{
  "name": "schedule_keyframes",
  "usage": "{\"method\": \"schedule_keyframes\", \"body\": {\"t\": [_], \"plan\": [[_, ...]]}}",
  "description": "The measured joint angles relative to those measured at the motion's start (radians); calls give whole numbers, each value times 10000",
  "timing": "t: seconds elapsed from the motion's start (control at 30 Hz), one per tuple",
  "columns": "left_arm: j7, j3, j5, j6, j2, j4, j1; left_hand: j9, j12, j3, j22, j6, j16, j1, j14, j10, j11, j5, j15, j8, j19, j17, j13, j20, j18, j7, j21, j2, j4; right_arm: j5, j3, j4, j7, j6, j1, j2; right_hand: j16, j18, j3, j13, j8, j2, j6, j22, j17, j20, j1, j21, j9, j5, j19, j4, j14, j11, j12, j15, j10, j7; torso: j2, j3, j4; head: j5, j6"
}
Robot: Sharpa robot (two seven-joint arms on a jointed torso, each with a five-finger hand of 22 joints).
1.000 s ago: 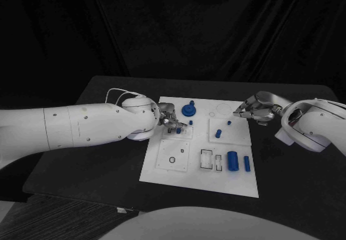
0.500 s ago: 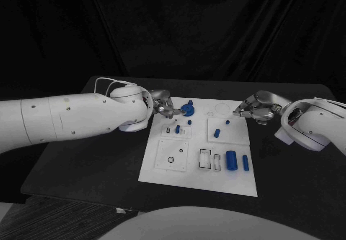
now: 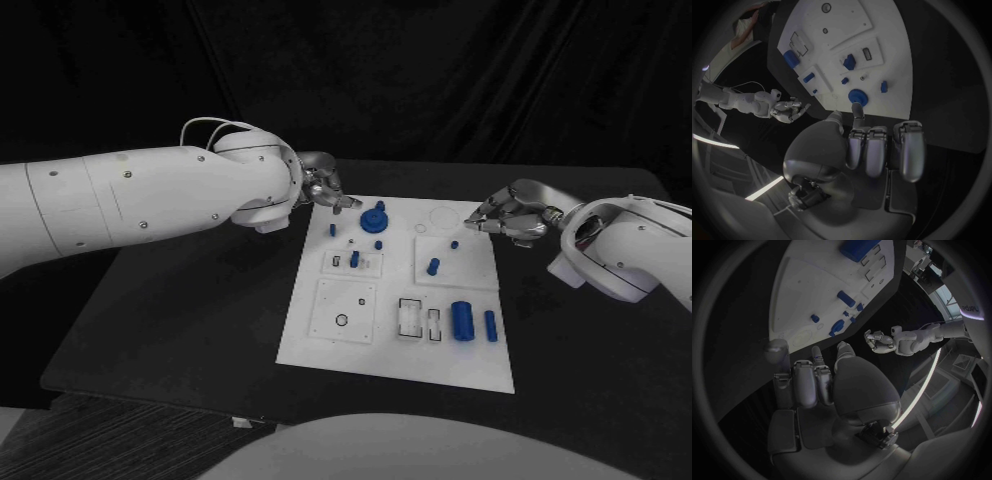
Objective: Assemble the parts on the task board
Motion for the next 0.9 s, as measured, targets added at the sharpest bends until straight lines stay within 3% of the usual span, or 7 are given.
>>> {"method": "schedule_keyframes", "body": {"t": [0.07,0.23,0.27,0.33,0.5,0.67,0.9], "plan": [[-53,0,306,482,146,-214,5,-549,0,0,0,82,0,544,0,-1,0,177,0,-350,0,0,0,1,0,76,0,-95,-1,0,0,8,23,-29,0,-3,0,0,0,0,0,0,0,0,0,0,0,0,0,0,0,0,0,0,0,0,0,0,1,1,-2,0,0],[-196,-4,904,1485,511,-776,12,-1303,0,0,0,327,0,902,0,1,4,180,1,-898,-1,0,1,3,0,107,0,-166,-2,0,0,16,56,-67,0,-7,0,0,0,0,0,0,0,0,-1,0,0,0,0,0,0,0,0,0,0,0,0,0,6,1,-2,9,0],[-237,-4,1043,1701,616,-933,14,-1944,0,1,0,354,0,924,0,68,73,291,2,-1191,-1,0,1,4,-1,134,1,-149,-1,0,0,19,61,-74,0,-7,0,0,0,0,0,0,0,0,0,0,0,0,0,0,0,0,0,0,0,0,0,0,6,1,-1,10,0],[-287,-4,1245,2005,789,-1185,15,-2224,0,1,0,414,0,1040,0,-65,129,293,2,-1454,-3,0,1,6,-1,193,1,-246,-1,0,0,27,66,-83,0,-9,0,0,0,0,0,0,0,0,0,0,0,0,0,0,0,0,0,0,0,0,0,0,7,-1,2,10,0],[-419,-2,1681,2725,1261,-1821,18,-3518,0,1,0,537,0,1050,-104,12,193,286,112,-2273,-104,0,1,109,0,322,1,-254,-1,0,0,72,77,-95,0,-22,1,-1,0,0,0,0,0,0,0,0,0,0,0,0,0,0,0,0,0,0,0,0,7,-8,5,16,0],[-508,0,1920,3191,1543,-2232,21,-4309,0,1,0,545,0,1050,-36,-60,266,285,181,-2274,-105,0,1,113,0,330,2,-254,-1,0,0,119,91,-113,0,-46,1,-1,0,0,0,0,0,0,0,1,0,1,0,0,3,0,0,0,0,0,1,0,7,-8,9,24,0],[-601,0,2098,3571,1724,-2481,22,-4522,0,1,0,626,0,1100,-36,-90,299,284,182,-2273,-105,0,1,114,-1,410,2,-204,-1,0,0,206,131,-176,0,-94,8,-1,0,0,0,0,0,0,0,2,0,7,0,0,5,0,0,2,0,0,4,0,11,-7,4,6,0]]}}
